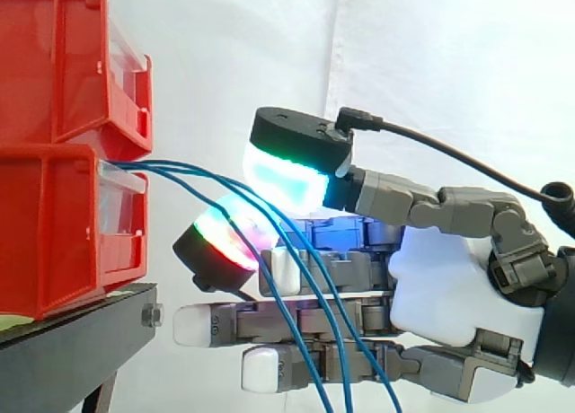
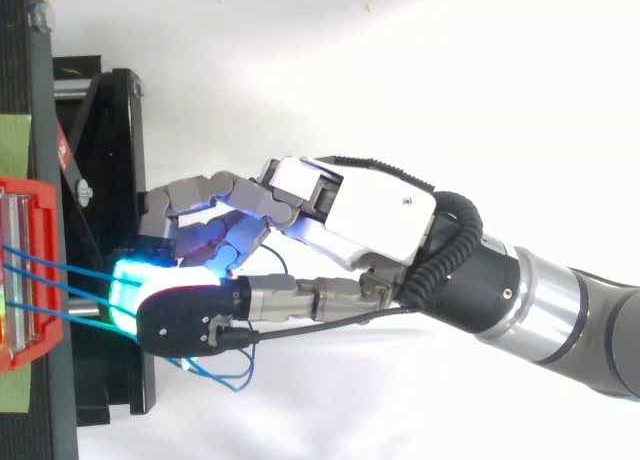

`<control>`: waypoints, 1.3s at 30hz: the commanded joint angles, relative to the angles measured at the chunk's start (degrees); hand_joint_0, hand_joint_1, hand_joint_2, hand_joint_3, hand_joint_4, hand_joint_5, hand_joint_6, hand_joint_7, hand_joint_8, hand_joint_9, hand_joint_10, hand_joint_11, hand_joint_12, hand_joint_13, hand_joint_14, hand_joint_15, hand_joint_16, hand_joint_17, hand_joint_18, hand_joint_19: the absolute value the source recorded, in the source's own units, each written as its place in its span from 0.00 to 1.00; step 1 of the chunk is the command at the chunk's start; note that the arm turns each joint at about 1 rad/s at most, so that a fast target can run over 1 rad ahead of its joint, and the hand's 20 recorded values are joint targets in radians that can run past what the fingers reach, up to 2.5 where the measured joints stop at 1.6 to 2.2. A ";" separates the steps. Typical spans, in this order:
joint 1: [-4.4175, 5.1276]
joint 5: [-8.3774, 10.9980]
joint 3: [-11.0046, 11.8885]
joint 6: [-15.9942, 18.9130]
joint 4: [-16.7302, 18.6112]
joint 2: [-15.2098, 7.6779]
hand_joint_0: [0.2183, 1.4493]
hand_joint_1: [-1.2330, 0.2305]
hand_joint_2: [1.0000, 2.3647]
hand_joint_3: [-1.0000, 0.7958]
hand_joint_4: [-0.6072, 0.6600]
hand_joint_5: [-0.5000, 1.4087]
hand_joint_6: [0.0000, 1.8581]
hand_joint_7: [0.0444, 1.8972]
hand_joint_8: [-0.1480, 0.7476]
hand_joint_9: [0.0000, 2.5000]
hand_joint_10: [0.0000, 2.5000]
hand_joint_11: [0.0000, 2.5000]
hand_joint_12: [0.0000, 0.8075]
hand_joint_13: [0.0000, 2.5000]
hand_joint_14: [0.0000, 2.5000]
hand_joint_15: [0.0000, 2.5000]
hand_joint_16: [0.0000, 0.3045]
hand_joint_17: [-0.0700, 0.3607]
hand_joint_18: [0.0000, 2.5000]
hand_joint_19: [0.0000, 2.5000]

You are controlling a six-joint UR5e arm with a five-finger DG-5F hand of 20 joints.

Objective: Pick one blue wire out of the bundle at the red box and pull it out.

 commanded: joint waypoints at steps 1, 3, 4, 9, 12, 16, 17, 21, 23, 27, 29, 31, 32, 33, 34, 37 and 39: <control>-0.02 0.04 0.00 0.02 -0.02 0.00 0.33 0.41 0.01 0.47 0.66 0.24 0.36 0.62 0.48 0.51 0.01 0.28 0.48 0.30 0.01 0.16 0.17 0.43 0.33 0.23; -0.02 0.04 0.00 -0.07 0.16 0.00 0.33 0.40 0.01 0.48 0.65 0.24 0.35 0.63 0.48 0.51 0.01 0.28 0.48 0.29 0.01 0.16 0.17 0.43 0.33 0.23; -0.02 -0.05 0.00 -0.07 0.16 0.00 0.33 0.40 0.01 0.48 0.66 0.24 0.35 0.63 0.48 0.51 0.01 0.28 0.48 0.29 0.01 0.16 0.17 0.43 0.33 0.23; 0.06 0.13 0.00 -0.07 0.16 0.00 0.33 0.39 0.01 0.48 0.65 0.24 0.34 0.65 0.46 0.50 0.01 0.29 0.47 0.29 0.01 0.16 0.16 0.42 0.32 0.23; 0.06 0.04 0.00 -0.07 0.16 0.00 0.33 0.38 0.01 0.48 0.64 0.24 0.34 0.65 0.46 0.50 0.01 0.29 0.47 0.29 0.01 0.16 0.16 0.42 0.31 0.23; 0.15 -0.05 0.00 0.11 -0.11 0.00 0.33 0.38 0.01 0.48 0.64 0.24 0.34 0.65 0.45 0.49 0.01 0.29 0.47 0.28 0.01 0.16 0.16 0.42 0.31 0.23; 0.15 -0.05 0.00 0.11 -0.11 0.00 0.33 0.38 0.01 0.48 0.64 0.24 0.34 0.65 0.46 0.49 0.01 0.29 0.47 0.28 0.01 0.16 0.16 0.41 0.31 0.23; 0.06 -0.13 -0.09 0.55 -3.71 0.17 0.33 0.38 0.01 0.48 0.63 0.24 0.35 0.66 0.46 0.49 0.01 0.29 0.46 0.28 0.01 0.16 0.16 0.42 0.30 0.23; -0.02 -0.13 0.00 0.63 -4.32 0.35 0.33 0.38 0.01 0.48 0.63 0.24 0.35 0.65 0.46 0.49 0.01 0.29 0.47 0.27 0.01 0.16 0.16 0.41 0.30 0.22; -0.29 -0.13 -0.09 1.07 -7.05 1.41 0.33 0.38 0.01 0.48 0.62 0.23 0.36 0.64 0.46 0.49 0.01 0.30 0.46 0.27 0.01 0.16 0.16 0.42 0.30 0.22; -0.38 0.04 -0.35 1.07 -9.42 2.28 0.33 0.38 0.01 0.48 0.62 0.23 0.36 0.63 0.46 0.48 0.01 0.30 0.46 0.27 0.01 0.16 0.16 0.41 0.30 0.23; -0.38 0.13 -1.40 0.90 -11.09 3.34 0.33 0.38 0.01 0.48 0.62 0.23 0.36 0.63 0.46 0.48 0.01 0.29 0.46 0.27 0.01 0.16 0.16 0.41 0.29 0.23; -0.38 0.13 -1.40 0.90 -11.09 3.34 0.33 0.39 0.01 0.48 0.62 0.23 0.36 0.62 0.46 0.48 0.01 0.30 0.46 0.27 0.01 0.16 0.16 0.41 0.29 0.22; -0.29 0.39 -2.28 0.81 -11.44 4.31 0.33 0.39 0.01 0.48 0.62 0.23 0.36 0.62 0.46 0.48 0.01 0.29 0.46 0.27 0.01 0.16 0.16 0.41 0.29 0.22; -0.11 0.57 -3.51 0.55 -11.44 5.18 0.33 0.39 0.01 0.48 0.62 0.23 0.36 0.62 0.46 0.48 0.01 0.29 0.46 0.27 0.01 0.16 0.16 0.41 0.29 0.22; -0.02 1.71 -6.15 -0.68 -11.27 7.21 0.33 0.39 0.01 0.48 0.63 0.23 0.37 0.61 0.46 0.48 0.01 0.29 0.46 0.27 0.01 0.16 0.16 0.41 0.29 0.23; 0.15 3.03 -7.82 -2.00 -11.00 8.52 0.33 0.39 0.01 0.48 0.63 0.23 0.37 0.61 0.46 0.48 0.01 0.30 0.46 0.26 0.01 0.16 0.16 0.41 0.29 0.22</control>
